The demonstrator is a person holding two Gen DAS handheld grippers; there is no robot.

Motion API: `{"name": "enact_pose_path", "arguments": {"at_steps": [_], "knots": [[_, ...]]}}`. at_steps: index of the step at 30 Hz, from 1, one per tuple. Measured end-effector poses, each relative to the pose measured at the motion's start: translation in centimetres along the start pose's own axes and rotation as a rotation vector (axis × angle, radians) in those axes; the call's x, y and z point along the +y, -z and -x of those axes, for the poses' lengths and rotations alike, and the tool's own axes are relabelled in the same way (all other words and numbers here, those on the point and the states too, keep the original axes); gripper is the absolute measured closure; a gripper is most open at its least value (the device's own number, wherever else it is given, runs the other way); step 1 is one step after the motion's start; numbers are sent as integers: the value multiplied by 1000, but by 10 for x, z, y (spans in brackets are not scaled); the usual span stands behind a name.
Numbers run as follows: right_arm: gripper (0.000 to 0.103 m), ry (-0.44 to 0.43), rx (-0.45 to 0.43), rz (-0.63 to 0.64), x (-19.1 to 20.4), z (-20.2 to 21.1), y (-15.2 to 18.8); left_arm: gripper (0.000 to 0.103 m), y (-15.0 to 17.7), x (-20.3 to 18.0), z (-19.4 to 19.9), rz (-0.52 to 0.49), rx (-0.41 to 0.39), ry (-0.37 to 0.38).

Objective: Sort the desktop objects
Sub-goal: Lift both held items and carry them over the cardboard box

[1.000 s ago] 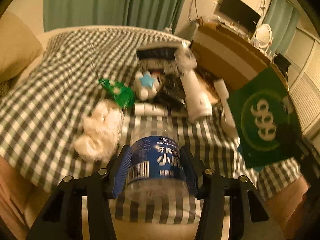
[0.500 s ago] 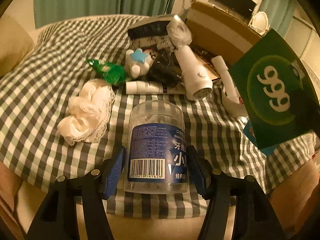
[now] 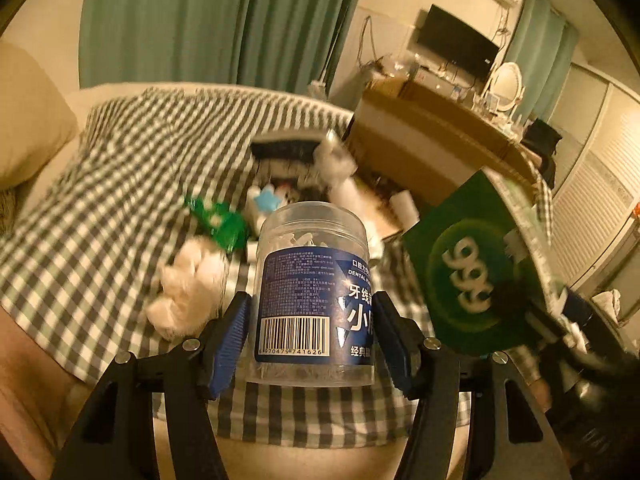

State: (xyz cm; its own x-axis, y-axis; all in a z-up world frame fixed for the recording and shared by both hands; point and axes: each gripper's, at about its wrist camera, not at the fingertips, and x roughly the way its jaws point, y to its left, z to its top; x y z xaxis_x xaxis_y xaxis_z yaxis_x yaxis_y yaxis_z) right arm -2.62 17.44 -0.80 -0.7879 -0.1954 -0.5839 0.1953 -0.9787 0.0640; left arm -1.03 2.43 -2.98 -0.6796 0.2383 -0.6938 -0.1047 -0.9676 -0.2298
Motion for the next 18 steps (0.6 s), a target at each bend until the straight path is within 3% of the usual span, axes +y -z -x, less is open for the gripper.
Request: {"name": "enact_pose_path", "arguments": {"at_steps": [9, 18], "knots": [[27, -12, -29, -14, 1, 28, -17, 41, -28, -8, 23, -30, -42, -4], [27, -9, -81, -40, -26, 58, -62, 41, -75, -29, 53, -86, -115, 25]]}}
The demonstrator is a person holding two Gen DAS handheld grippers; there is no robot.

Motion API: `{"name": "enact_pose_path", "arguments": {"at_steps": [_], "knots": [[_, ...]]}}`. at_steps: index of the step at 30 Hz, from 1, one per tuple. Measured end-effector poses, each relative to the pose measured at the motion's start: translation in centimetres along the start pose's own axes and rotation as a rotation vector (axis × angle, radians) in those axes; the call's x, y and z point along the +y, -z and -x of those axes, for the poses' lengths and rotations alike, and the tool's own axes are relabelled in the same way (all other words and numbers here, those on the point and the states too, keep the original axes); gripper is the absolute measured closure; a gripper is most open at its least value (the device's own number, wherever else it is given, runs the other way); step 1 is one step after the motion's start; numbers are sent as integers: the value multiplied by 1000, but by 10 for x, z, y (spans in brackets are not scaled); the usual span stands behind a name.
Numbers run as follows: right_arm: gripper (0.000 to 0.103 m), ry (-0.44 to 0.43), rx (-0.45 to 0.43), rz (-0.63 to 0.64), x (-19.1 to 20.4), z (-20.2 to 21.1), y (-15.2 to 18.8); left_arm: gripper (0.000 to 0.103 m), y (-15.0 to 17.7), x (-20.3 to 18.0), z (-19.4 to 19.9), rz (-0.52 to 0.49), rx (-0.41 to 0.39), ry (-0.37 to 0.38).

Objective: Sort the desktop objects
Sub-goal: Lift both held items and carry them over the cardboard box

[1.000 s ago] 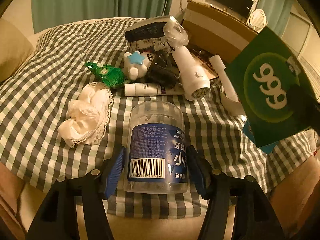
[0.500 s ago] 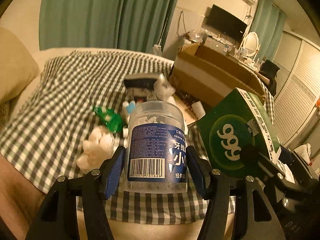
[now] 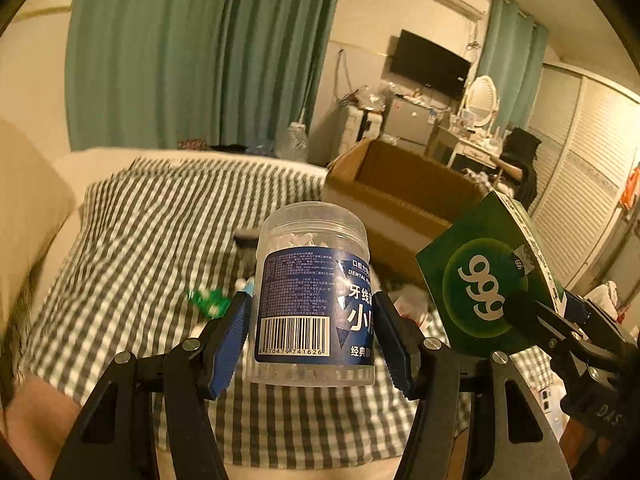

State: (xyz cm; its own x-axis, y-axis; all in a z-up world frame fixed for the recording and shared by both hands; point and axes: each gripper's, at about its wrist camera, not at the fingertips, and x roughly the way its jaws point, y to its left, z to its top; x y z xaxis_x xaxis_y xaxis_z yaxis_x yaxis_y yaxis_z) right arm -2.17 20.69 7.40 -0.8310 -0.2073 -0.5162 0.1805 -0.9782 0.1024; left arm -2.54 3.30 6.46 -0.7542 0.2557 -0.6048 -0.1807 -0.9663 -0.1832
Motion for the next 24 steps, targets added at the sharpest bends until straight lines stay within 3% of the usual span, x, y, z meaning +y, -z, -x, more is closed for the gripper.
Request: {"name": "enact_pose_path", "arguments": {"at_steps": [11, 24], "knots": [[27, 52, -23, 52, -7, 3, -28, 41, -44, -36, -3, -89, -50, 60], [27, 75, -12, 21, -38, -22, -39, 41, -81, -47, -38, -127, -42, 57]]}}
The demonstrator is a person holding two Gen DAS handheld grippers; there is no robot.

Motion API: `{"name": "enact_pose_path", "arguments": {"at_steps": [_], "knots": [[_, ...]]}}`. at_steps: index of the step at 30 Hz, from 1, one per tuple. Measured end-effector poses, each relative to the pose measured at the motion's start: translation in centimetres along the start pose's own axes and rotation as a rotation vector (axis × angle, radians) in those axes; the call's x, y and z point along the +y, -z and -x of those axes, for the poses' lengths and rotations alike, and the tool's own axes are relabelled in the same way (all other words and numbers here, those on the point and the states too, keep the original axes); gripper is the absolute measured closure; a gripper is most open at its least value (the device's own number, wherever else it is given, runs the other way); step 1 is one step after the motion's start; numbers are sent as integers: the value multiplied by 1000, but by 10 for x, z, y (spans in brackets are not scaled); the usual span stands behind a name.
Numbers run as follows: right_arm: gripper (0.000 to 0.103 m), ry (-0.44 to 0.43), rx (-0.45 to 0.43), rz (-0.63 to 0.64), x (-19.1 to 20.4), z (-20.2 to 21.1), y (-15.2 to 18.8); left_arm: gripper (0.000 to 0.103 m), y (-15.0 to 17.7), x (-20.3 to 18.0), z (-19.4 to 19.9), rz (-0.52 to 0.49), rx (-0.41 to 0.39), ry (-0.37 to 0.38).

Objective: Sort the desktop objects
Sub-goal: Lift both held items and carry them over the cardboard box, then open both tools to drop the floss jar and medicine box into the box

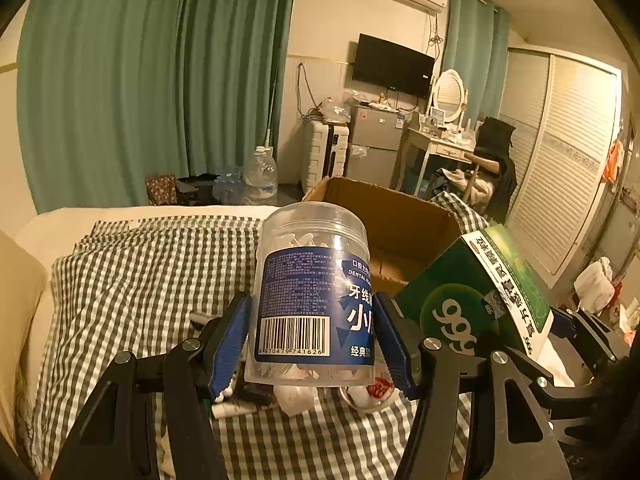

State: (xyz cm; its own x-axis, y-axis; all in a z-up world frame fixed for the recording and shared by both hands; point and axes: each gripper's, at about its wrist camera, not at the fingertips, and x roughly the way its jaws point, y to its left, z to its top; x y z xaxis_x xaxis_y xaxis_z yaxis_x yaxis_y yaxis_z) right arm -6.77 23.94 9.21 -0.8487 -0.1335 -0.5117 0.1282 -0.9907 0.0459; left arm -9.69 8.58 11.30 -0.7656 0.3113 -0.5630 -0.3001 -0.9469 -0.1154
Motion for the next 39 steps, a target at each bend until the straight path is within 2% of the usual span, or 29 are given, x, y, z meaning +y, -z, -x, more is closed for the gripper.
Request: {"name": "enact_pose_path", "arguments": {"at_steps": [17, 26, 39], "knots": [[27, 61, 20, -67, -58, -64, -28, 41, -46, -27, -96, -51, -2, 8], [27, 42, -39, -98, -70, -81, -51, 41, -62, -35, -150, -52, 20, 23], [27, -104, 27, -284, -113, -125, -62, 41, -67, -50, -205, -48, 67, 18]]}}
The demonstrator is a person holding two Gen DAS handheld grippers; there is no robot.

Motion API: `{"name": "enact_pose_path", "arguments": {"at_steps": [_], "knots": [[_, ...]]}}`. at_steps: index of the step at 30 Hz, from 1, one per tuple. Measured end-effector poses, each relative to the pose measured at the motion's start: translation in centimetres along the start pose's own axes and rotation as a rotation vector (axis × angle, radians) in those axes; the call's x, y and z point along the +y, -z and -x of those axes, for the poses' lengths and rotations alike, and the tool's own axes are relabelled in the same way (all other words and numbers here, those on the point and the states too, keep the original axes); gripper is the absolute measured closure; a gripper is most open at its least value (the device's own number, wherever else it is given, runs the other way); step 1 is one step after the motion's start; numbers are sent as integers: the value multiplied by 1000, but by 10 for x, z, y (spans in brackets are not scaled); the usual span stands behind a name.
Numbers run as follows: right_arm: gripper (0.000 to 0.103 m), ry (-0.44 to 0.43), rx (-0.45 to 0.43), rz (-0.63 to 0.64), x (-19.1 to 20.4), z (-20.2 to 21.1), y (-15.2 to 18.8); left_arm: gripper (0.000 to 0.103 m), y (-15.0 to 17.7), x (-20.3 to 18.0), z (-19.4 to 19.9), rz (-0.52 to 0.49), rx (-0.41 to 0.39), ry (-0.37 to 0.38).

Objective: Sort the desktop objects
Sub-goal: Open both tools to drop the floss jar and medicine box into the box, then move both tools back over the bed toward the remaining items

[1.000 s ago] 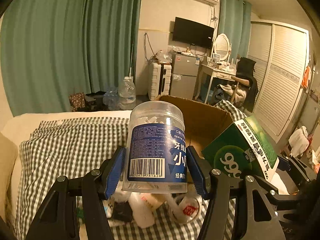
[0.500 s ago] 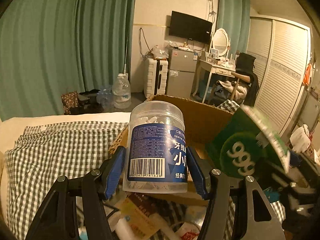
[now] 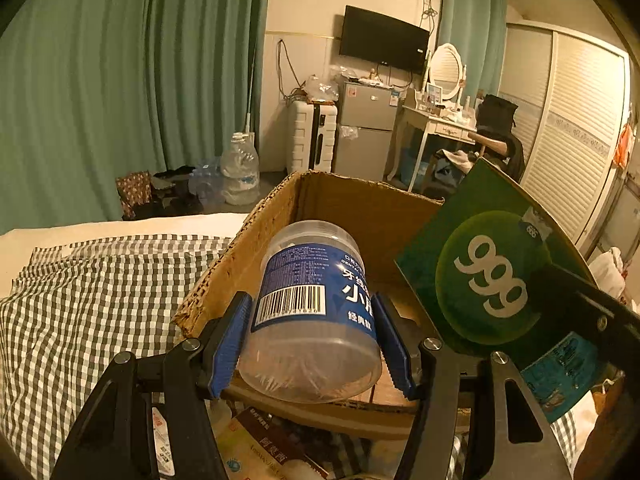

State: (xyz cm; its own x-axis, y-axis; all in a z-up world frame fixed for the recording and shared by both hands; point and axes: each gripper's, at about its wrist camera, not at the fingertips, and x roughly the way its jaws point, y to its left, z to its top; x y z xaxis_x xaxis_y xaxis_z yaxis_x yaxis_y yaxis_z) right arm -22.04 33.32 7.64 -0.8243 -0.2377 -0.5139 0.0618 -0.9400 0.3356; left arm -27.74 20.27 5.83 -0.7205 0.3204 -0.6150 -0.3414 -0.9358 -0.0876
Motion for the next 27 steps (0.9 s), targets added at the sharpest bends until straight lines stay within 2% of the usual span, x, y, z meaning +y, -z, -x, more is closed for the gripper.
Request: {"name": "enact_pose_path", "arguments": {"at_steps": [9, 14, 16, 20, 27], "knots": [[24, -15, 59, -73, -14, -23, -2, 40, 3, 3, -16, 3, 15, 0], [20, 56, 70, -80, -18, -26, 1, 38, 15, 7, -14, 3, 18, -26], [16, 65, 64, -88, -19, -22, 0, 36, 17, 8, -9, -5, 9, -31], [14, 100, 34, -77, -14, -11, -10, 25, 20, 10, 8, -21, -13, -39], [14, 109, -13, -28, 15, 23, -24, 25, 20, 19, 53, -29, -44, -29]]}}
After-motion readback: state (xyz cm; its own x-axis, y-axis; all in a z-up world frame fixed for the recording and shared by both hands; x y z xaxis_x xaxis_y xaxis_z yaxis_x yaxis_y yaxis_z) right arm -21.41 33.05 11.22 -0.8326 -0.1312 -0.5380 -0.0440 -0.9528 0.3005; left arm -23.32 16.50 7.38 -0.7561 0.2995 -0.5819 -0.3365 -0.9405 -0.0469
